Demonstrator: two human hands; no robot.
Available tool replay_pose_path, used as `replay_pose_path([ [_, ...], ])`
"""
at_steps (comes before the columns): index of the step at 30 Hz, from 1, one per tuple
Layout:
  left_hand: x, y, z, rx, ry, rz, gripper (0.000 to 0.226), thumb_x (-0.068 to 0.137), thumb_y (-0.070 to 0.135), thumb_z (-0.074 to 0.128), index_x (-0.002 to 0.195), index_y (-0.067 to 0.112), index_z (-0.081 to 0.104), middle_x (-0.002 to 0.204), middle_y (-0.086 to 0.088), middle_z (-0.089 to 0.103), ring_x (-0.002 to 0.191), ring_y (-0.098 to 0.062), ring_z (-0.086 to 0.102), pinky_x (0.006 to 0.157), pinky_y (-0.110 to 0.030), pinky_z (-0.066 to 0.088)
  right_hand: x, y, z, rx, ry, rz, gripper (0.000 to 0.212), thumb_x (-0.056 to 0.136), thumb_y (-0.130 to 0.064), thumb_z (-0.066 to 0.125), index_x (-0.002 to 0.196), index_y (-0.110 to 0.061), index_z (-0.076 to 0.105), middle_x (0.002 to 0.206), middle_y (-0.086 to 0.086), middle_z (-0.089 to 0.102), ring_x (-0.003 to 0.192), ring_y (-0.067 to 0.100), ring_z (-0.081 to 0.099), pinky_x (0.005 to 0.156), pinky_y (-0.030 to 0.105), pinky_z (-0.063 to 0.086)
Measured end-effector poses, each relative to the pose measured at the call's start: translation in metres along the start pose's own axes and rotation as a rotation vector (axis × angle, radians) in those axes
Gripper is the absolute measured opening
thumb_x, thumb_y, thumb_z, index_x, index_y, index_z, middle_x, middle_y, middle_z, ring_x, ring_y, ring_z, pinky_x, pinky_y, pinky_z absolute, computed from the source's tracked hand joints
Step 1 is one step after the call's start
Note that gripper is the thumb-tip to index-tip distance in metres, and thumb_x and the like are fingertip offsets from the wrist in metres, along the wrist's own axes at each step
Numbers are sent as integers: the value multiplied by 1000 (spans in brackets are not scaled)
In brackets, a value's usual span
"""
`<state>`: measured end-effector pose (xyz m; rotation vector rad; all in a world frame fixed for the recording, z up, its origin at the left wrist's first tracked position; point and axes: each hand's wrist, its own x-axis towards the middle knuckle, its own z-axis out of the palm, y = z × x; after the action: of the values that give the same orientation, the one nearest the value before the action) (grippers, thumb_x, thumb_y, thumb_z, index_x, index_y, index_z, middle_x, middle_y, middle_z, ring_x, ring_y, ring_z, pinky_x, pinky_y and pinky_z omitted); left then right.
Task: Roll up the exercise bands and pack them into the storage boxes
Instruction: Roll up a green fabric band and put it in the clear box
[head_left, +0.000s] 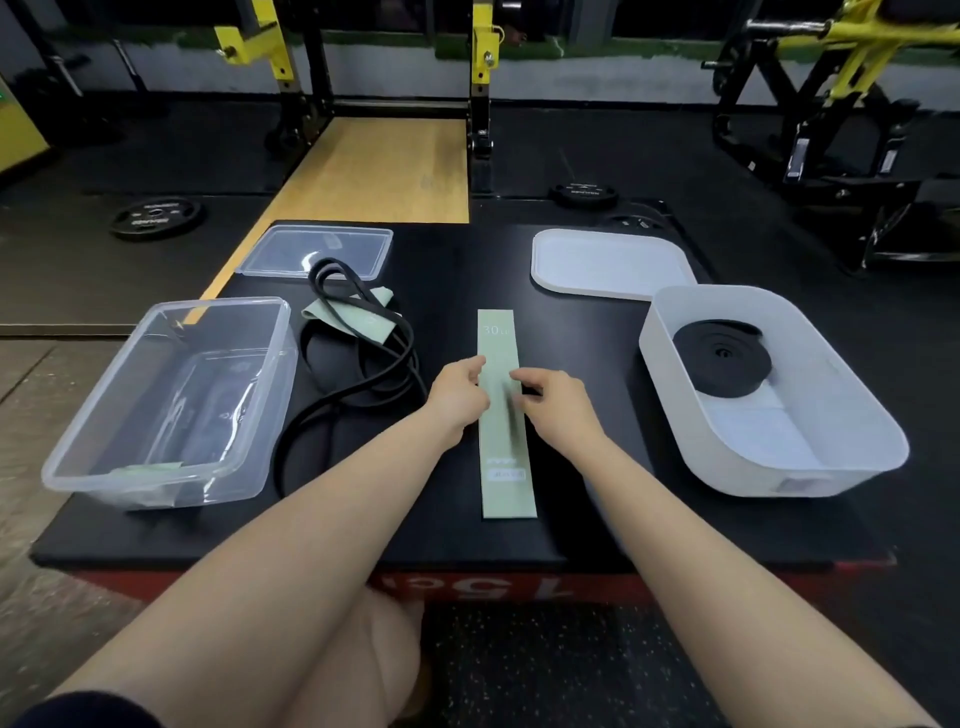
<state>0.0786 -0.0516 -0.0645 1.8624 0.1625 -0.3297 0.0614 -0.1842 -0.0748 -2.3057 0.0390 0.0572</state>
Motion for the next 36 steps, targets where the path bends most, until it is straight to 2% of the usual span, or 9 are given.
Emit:
replay_pose_path([
  [2, -12, -7, 1, 83, -28, -3, 70, 81, -22, 41, 144, 6, 31, 148, -7, 37, 138, -18, 33, 110, -30, 34, -17, 0, 1, -20, -16, -33, 31, 91, -6, 54, 121, -11, 62, 115, 9, 66, 103, 25, 61, 86, 22, 45],
  [7, -43, -20, 3, 191, -69, 38, 73, 79, -21, 41, 144, 10, 33, 150, -7, 35, 140, -17, 30, 99, -20, 36, -48, 4, 3, -105, -45, -89, 20, 88, 0, 55, 106, 4, 63, 110, 20, 64, 106, 35, 58, 93, 44, 46],
  [10, -55, -24, 3, 66, -40, -5, 71, 79, -23, 39, 143, 8, 35, 148, -7, 37, 139, -16, 32, 110, -32, 35, -60, 5, 5, -80, -43, -87, 24, 89, -1, 56, 111, -1, 65, 116, 15, 64, 108, 30, 59, 95, 38, 47],
  [13, -65, -25, 4, -88, -10, -51, 69, 78, -25, 37, 141, 4, 38, 146, -10, 40, 137, -18, 35, 109, -37, 38, -66, 6, 8, -39, -43, -51, 34, 91, -3, 54, 123, -10, 61, 127, 5, 60, 115, 21, 57, 93, 23, 44],
  [15, -70, -27, 4, -100, -6, -35, 68, 79, -24, 37, 140, 5, 39, 145, -10, 42, 136, -17, 37, 109, -37, 37, -68, 6, 9, -51, -55, -59, 35, 92, -5, 54, 126, -11, 59, 131, 3, 57, 119, 19, 55, 96, 23, 42],
  [19, -81, -29, 4, 245, -12, 111, 58, 83, -10, 51, 136, 14, 46, 142, -6, 45, 133, -17, 40, 106, -29, 38, -74, 8, 7, -145, -46, -126, 34, 91, -9, 58, 125, -10, 60, 133, 2, 55, 124, 17, 49, 100, 19, 33],
  [25, -95, -34, 4, 592, -132, 233, 39, 80, 14, 70, 116, 19, 57, 131, -4, 50, 110, -18, 52, 85, -21, 39, -87, 17, 1, -197, -51, -189, 27, 90, -13, 60, 117, -12, 65, 124, 0, 61, 118, 15, 53, 97, 19, 36],
  [31, -105, -44, 2, 718, -181, 323, 26, 78, 19, 74, 93, 18, 53, 129, 0, 44, 121, -17, 44, 97, -22, 33, -96, 22, 1, -227, -41, -216, 26, 90, -17, 60, 115, -13, 67, 125, -2, 61, 120, 14, 51, 97, 16, 31],
  [36, -107, -50, 4, 718, -139, 356, 10, 87, 14, 63, 96, 11, 59, 148, 0, 34, 136, -16, 32, 104, -20, 23, -99, 26, 4, -249, -17, -248, 25, 92, -20, 58, 115, -15, 66, 125, -4, 61, 121, 13, 48, 93, 12, 27],
])
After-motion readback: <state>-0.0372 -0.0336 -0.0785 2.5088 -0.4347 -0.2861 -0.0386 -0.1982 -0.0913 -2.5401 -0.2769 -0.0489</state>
